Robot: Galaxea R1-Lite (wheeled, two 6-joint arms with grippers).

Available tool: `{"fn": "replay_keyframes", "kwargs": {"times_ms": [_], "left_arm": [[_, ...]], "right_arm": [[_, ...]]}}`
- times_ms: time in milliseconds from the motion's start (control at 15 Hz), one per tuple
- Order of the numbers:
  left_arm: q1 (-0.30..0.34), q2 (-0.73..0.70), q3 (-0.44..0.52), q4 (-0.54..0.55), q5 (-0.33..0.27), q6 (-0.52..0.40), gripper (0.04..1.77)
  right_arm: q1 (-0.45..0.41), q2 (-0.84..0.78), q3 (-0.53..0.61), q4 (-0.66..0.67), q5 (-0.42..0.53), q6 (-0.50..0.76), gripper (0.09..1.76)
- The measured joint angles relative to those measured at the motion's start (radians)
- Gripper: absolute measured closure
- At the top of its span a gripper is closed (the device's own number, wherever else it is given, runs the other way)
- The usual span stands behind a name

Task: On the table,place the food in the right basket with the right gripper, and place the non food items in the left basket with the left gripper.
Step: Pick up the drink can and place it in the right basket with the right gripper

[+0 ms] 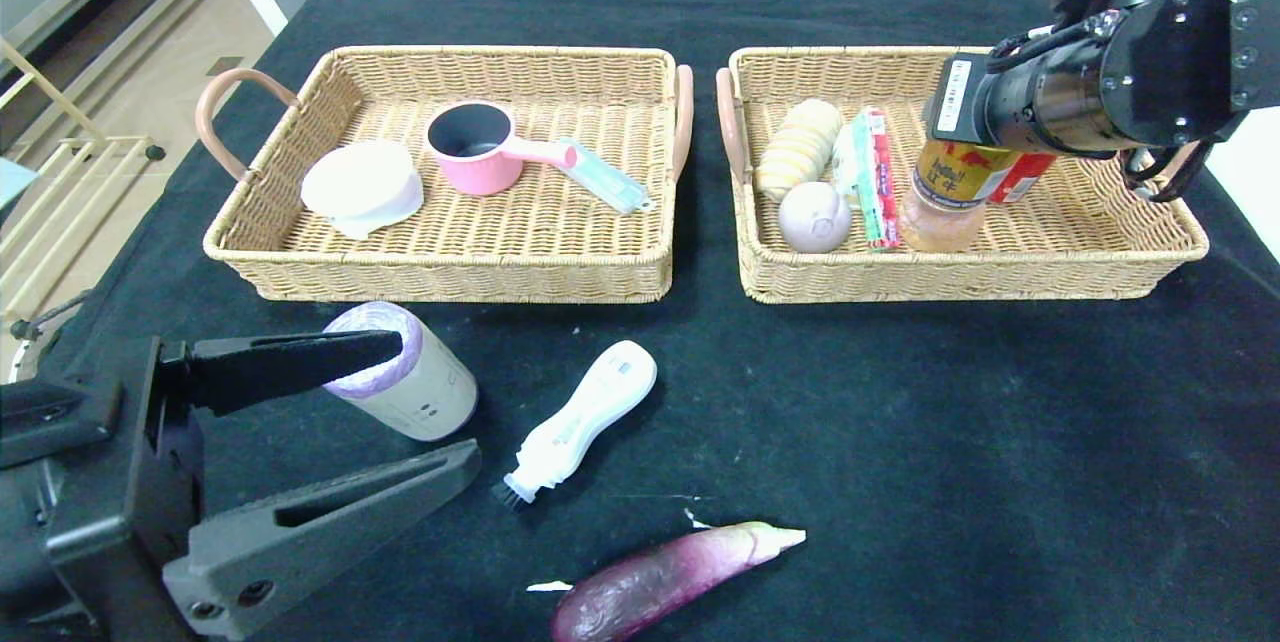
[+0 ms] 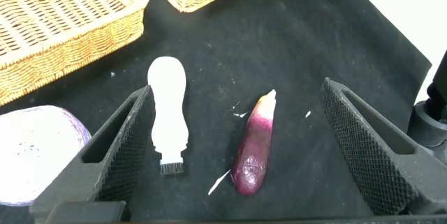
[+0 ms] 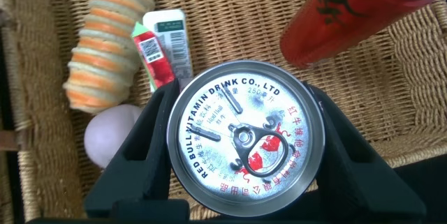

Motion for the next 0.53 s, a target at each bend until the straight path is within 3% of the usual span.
{"fn": "replay_keyframes", "kwargs": {"times_ms": [533], "left_arm": [[0.0, 0.007, 0.004, -0.001, 0.001, 0.008, 0.09]], "right_arm": [[-0.012, 0.022, 0.003, -0.058, 0.004, 0.002, 0.68]]}}
